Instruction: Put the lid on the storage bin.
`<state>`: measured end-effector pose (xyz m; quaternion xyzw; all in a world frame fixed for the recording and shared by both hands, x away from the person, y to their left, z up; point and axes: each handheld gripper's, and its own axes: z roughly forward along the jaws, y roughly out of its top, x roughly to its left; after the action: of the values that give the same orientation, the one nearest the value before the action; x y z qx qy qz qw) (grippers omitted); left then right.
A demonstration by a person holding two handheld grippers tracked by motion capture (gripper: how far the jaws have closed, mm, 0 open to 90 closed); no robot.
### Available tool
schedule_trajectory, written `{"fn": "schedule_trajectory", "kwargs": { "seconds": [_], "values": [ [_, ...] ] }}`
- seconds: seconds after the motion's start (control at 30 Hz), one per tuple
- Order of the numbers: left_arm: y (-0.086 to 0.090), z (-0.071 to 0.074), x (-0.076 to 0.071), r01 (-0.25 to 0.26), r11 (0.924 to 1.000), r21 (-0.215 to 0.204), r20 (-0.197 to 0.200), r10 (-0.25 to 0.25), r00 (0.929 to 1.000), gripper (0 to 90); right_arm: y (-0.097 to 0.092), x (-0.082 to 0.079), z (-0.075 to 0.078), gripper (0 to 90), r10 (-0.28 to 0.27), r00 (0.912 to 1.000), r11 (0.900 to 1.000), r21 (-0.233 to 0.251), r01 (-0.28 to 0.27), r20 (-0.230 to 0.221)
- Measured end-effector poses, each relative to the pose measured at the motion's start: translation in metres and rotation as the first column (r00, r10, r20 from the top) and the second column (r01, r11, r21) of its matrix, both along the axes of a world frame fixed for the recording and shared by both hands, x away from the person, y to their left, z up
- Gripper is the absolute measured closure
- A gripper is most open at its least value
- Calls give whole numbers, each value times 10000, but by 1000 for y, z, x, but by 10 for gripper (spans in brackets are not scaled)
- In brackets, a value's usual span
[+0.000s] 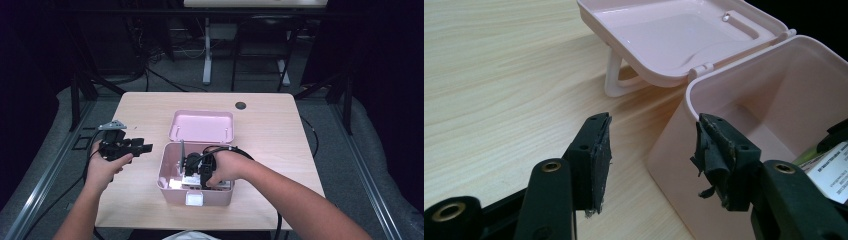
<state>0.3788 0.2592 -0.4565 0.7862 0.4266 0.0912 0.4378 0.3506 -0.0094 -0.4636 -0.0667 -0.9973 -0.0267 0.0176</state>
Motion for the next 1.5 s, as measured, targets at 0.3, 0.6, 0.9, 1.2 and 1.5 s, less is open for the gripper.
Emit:
{"fn": "schedule_trajectory", "kwargs": {
  "seconds": [0.3, 0.6, 0.9, 1.2, 1.5],
  "values": [
    [0, 0, 0, 6, 10000, 2, -11, -6, 10000, 477, 1, 1, -5, 614, -26, 9998, 10000, -75, 24, -192],
    [-1, -1, 0, 3, 10000, 22, -17, -3, 10000, 477, 0, 1, -8, 608, -189, 9990, 9998, -109, 185, -395],
    [-1, -1, 0, 2, 10000, 11, -19, -2, 10000, 477, -1, 1, 0, 612, -143, 9993, 9998, 130, 148, -336],
    [-1, -2, 1, -3, 10000, 23, -48, 3, 10000, 477, 0, -2, 0, 617, 268, 9991, 9996, 118, -264, -313],
    [-1, -1, 0, -11, 10000, 21, -13, 11, 10000, 477, 0, -1, 1, 605, 112, 9994, 9999, 88, -109, -337]
  ]
}}
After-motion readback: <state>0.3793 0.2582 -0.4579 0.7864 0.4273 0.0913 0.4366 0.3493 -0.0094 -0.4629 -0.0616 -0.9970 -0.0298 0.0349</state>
